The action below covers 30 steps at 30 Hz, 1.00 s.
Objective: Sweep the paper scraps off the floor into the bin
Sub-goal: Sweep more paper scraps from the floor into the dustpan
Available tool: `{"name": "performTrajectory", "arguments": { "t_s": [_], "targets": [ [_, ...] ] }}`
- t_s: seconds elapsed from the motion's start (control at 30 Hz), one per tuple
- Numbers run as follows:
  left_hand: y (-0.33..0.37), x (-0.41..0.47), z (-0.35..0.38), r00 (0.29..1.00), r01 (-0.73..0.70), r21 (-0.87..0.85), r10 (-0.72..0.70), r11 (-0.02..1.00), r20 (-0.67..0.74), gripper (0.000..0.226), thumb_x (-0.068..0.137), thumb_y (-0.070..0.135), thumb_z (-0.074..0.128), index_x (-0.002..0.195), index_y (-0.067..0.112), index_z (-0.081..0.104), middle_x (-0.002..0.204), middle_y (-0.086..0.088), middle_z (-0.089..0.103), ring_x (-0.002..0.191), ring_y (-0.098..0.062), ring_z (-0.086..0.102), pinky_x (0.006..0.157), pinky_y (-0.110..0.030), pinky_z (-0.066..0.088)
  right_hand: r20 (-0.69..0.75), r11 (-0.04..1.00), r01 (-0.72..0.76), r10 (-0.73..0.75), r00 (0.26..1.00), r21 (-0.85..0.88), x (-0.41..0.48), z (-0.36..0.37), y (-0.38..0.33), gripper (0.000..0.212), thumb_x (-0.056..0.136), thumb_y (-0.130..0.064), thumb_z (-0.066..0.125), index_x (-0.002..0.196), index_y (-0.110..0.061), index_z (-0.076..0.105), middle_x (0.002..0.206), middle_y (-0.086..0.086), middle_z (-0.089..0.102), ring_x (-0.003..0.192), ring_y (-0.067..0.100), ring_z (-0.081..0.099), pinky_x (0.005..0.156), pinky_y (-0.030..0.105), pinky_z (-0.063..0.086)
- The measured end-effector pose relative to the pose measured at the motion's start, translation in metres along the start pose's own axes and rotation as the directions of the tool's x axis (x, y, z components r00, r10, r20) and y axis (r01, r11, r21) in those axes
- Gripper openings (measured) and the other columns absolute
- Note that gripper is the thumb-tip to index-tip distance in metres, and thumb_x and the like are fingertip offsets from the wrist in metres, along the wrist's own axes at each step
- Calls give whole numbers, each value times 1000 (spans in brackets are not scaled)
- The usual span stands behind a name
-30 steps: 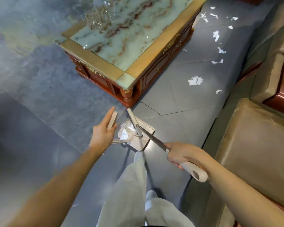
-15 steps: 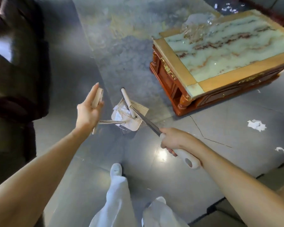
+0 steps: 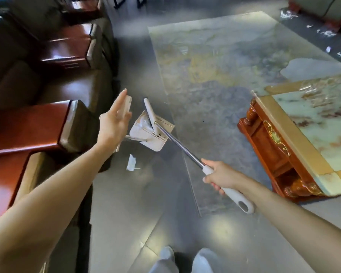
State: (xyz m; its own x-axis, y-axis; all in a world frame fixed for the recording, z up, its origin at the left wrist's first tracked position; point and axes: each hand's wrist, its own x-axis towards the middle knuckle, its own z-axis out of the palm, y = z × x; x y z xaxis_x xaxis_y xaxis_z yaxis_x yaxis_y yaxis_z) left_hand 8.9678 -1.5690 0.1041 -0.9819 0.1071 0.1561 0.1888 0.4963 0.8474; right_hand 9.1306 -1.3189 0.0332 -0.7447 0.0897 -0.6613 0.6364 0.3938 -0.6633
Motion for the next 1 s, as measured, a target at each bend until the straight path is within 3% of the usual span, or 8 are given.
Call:
{"name": "performTrajectory", "arguments": {
  "t_s": [0.07, 0.2, 0.33, 0.43, 0.53, 0.73, 0.9, 1.0],
  "targets": [
    [-7, 53, -7, 1000, -7, -15, 7, 1000, -27, 60, 96, 9, 53, 143, 42, 36, 144, 2, 45, 126, -27, 50, 105, -41, 43, -11, 999, 21, -21, 1000, 39, 35, -12, -43, 75, 90, -6, 59, 151, -34, 24, 62, 6, 48, 46, 15, 43, 39, 23, 39],
    [-21, 165, 5, 997, -48, -37, 46, 998, -64, 60, 95, 8, 53, 143, 40, 36, 143, 6, 45, 131, -17, 44, 111, -36, 35, -34, 988, 38, -33, 999, 148, 120, -48, -124, 71, 92, 2, 53, 152, -26, 25, 61, 6, 40, 38, 10, 36, 35, 17, 32],
    [-37, 294, 29, 993, -48, -75, 40, 996, -110, 65, 94, 13, 55, 131, 61, 33, 136, 19, 44, 122, -22, 55, 99, -49, 47, -54, 985, 82, -74, 996, 151, 216, -94, -206, 62, 92, 5, 48, 148, -15, 31, 58, 5, 39, 44, 13, 34, 36, 19, 31],
    [-54, 377, 44, 984, -58, -106, 39, 993, -176, 64, 94, 15, 55, 129, 64, 33, 138, 11, 50, 119, -31, 56, 98, -52, 47, -42, 989, 97, -93, 995, 115, 285, -133, -259, 55, 92, 6, 47, 144, -7, 34, 59, 4, 40, 44, 13, 34, 36, 20, 31],
    [-60, 437, 49, 979, -78, -128, 52, 989, -197, 58, 95, 22, 55, 130, 63, 35, 137, 17, 47, 118, -33, 56, 95, -57, 47, -64, 991, 80, -73, 995, 111, 341, -163, -305, 60, 92, 3, 50, 147, -18, 34, 60, 4, 42, 36, 8, 35, 35, 18, 31],
    [-77, 513, 37, 972, 6, -165, -44, 986, -229, 55, 95, 15, 55, 139, 45, 40, 127, 29, 44, 123, -9, 51, 106, -44, 42, -4, 996, 51, -51, 999, 77, 396, -187, -364, 73, 91, 0, 53, 152, -28, 24, 60, 4, 45, 37, 9, 39, 38, 20, 36],
    [-102, 527, 34, 975, 44, -146, -75, 988, -210, 57, 96, 16, 54, 133, 56, 38, 138, 13, 50, 122, -38, 51, 100, -57, 43, 36, 999, 39, -38, 999, -5, 416, -180, -371, 72, 90, -1, 52, 151, -30, 26, 61, 4, 46, 43, 11, 41, 40, 23, 38],
    [-111, 519, 32, 974, 76, -131, -102, 989, -203, 56, 96, 15, 54, 134, 54, 39, 139, 10, 50, 121, -39, 52, 100, -57, 44, 48, 998, 31, -29, 998, -47, 415, -173, -365, 73, 91, -2, 53, 152, -30, 25, 61, 4, 48, 45, 11, 42, 40, 23, 39]
  ]
}}
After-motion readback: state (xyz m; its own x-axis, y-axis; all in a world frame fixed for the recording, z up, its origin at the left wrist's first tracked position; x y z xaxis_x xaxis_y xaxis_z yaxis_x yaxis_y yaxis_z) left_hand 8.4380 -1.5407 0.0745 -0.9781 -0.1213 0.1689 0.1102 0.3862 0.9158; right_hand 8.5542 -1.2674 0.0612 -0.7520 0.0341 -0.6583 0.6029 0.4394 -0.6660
